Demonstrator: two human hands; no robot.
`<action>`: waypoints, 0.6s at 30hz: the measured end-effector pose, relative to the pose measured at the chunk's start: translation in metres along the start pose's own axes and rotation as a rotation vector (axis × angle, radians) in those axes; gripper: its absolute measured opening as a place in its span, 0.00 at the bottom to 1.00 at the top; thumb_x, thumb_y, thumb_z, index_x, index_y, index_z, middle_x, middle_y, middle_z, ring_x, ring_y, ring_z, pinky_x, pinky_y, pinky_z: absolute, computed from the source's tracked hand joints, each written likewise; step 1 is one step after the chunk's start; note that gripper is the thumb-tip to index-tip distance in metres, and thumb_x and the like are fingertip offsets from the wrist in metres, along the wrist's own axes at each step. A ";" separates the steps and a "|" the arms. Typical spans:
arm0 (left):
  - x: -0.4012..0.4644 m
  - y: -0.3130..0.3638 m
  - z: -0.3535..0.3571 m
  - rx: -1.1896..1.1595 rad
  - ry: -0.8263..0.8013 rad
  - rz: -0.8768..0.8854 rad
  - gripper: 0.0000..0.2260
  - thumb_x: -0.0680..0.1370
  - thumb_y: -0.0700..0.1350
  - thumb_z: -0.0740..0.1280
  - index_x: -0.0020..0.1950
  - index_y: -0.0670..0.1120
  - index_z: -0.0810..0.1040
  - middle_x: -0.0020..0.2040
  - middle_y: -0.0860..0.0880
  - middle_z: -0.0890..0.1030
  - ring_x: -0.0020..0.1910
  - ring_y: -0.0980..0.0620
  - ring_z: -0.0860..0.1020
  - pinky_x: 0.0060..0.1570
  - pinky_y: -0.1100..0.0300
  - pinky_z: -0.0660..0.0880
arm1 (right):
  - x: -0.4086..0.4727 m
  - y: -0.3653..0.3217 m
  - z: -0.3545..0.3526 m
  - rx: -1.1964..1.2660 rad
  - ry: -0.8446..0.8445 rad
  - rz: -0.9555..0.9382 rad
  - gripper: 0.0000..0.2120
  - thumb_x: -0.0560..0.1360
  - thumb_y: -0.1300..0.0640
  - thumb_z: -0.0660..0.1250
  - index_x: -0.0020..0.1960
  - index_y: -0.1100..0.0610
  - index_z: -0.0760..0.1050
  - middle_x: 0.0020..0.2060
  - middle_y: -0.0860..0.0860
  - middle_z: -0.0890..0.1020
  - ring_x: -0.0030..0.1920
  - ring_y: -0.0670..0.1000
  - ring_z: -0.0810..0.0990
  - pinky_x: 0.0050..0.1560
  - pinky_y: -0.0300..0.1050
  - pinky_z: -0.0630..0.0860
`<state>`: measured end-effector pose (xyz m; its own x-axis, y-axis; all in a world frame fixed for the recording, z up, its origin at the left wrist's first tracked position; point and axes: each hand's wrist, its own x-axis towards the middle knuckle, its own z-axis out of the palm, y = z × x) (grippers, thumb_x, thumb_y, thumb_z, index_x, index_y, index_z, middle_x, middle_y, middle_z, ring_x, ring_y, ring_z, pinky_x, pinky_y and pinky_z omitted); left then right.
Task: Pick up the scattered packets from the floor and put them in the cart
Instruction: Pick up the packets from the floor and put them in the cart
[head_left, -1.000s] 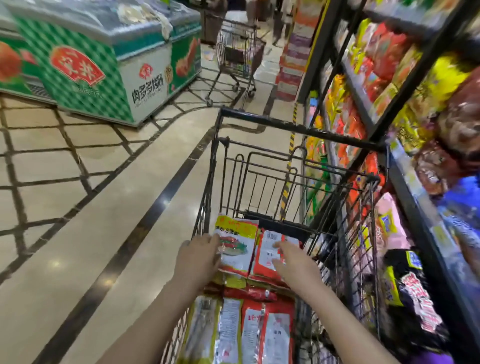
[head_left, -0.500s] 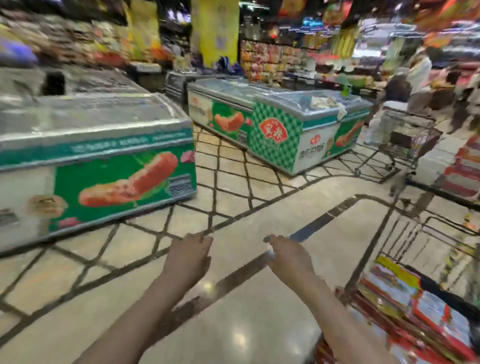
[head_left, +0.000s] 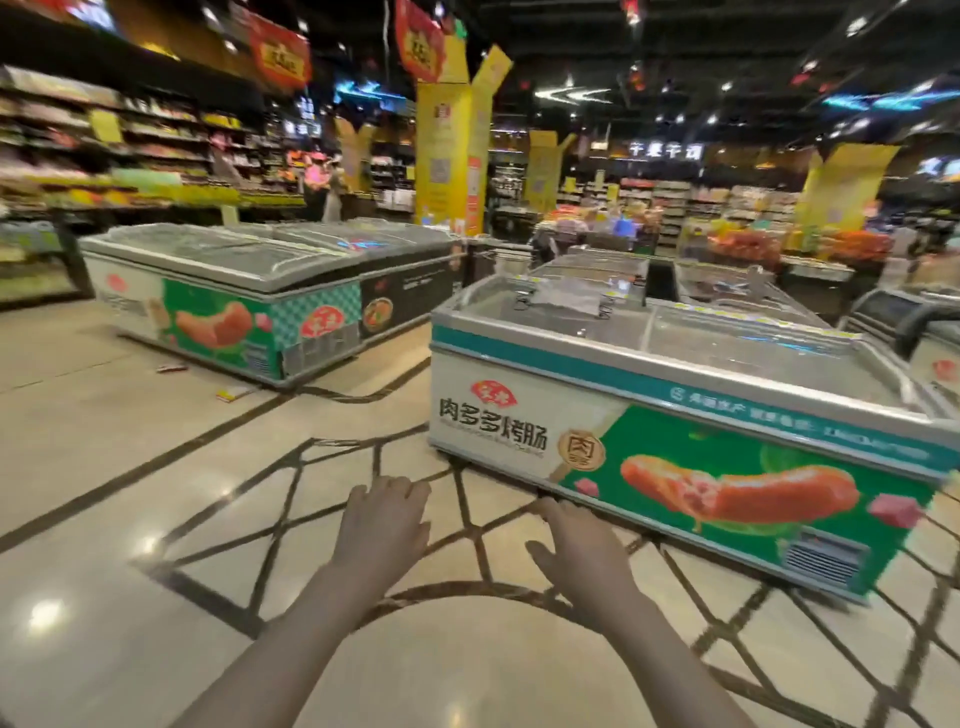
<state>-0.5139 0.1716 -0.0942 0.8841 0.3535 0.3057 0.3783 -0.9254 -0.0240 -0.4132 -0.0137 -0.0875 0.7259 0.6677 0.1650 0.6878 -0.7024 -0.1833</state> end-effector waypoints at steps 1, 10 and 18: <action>0.002 -0.025 0.002 -0.004 0.005 -0.059 0.17 0.80 0.51 0.57 0.68 0.51 0.66 0.65 0.51 0.72 0.66 0.49 0.67 0.63 0.54 0.64 | 0.023 -0.018 0.006 0.014 0.001 -0.060 0.19 0.77 0.50 0.60 0.68 0.50 0.65 0.61 0.49 0.76 0.62 0.52 0.73 0.56 0.47 0.73; 0.063 -0.206 0.003 0.109 0.009 -0.465 0.18 0.79 0.50 0.59 0.68 0.49 0.68 0.63 0.50 0.74 0.65 0.48 0.69 0.61 0.53 0.66 | 0.233 -0.168 0.041 0.117 -0.028 -0.470 0.19 0.77 0.50 0.61 0.67 0.50 0.67 0.62 0.48 0.76 0.62 0.50 0.74 0.57 0.44 0.72; 0.129 -0.340 0.026 0.130 0.012 -0.674 0.18 0.79 0.51 0.59 0.68 0.51 0.68 0.64 0.51 0.73 0.66 0.49 0.69 0.62 0.55 0.64 | 0.383 -0.274 0.083 0.119 -0.056 -0.675 0.18 0.78 0.49 0.60 0.67 0.49 0.66 0.60 0.46 0.76 0.61 0.49 0.74 0.54 0.42 0.72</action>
<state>-0.5214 0.5353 -0.0712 0.4416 0.8440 0.3046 0.8752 -0.4798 0.0608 -0.3246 0.4550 -0.0542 0.1354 0.9635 0.2311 0.9815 -0.0986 -0.1638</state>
